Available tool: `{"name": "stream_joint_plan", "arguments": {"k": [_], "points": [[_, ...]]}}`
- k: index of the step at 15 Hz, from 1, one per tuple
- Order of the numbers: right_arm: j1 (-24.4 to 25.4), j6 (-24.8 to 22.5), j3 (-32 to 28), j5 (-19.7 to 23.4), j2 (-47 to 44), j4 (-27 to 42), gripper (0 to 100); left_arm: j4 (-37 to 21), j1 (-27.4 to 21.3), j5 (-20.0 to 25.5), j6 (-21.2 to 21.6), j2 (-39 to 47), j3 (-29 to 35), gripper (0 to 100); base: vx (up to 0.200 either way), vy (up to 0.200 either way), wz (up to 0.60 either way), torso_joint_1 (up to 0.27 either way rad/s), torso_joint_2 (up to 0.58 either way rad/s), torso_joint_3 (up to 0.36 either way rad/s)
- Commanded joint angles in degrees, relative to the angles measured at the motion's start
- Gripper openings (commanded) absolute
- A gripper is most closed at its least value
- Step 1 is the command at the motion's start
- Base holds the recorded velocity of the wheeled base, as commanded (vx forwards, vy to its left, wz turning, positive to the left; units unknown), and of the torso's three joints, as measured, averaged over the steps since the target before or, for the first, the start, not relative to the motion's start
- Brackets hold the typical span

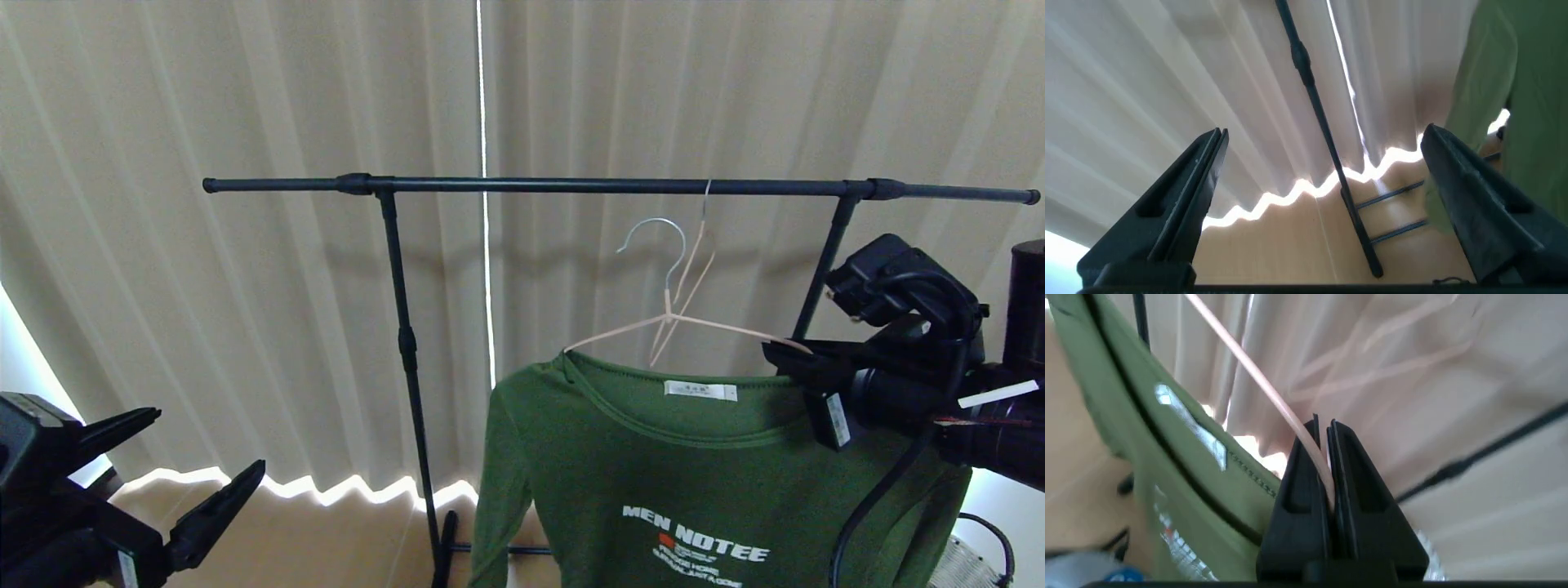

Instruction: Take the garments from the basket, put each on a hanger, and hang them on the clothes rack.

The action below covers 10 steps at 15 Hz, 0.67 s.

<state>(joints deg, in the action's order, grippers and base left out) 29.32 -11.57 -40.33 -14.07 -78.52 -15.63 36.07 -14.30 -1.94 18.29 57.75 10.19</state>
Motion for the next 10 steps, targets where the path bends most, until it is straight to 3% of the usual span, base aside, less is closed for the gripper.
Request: {"name": "stream_joint_plan", "arguments": {"k": [1,4,10], "points": [[-0.8,0.9,0.3,-1.4,0.3,-0.1,0,0.2,0.0,0.0,0.2,-1.3,0.0,100,0.000,0.000,0.00,0.000,0.00,0.000],[-3.4,1.1,0.4,-1.5,0.6,-0.4,0,0.2,0.0,0.1,0.7,-2.2,-0.2,100,0.000,0.000,0.00,0.000,0.00,0.000],[-3.5,1.6,-0.4,-1.0,0.9,-1.1,0,0.2,-0.2,0.2,0.4,-3.2,-0.1,100,0.000,0.000,0.00,0.000,0.00,0.000]]}}
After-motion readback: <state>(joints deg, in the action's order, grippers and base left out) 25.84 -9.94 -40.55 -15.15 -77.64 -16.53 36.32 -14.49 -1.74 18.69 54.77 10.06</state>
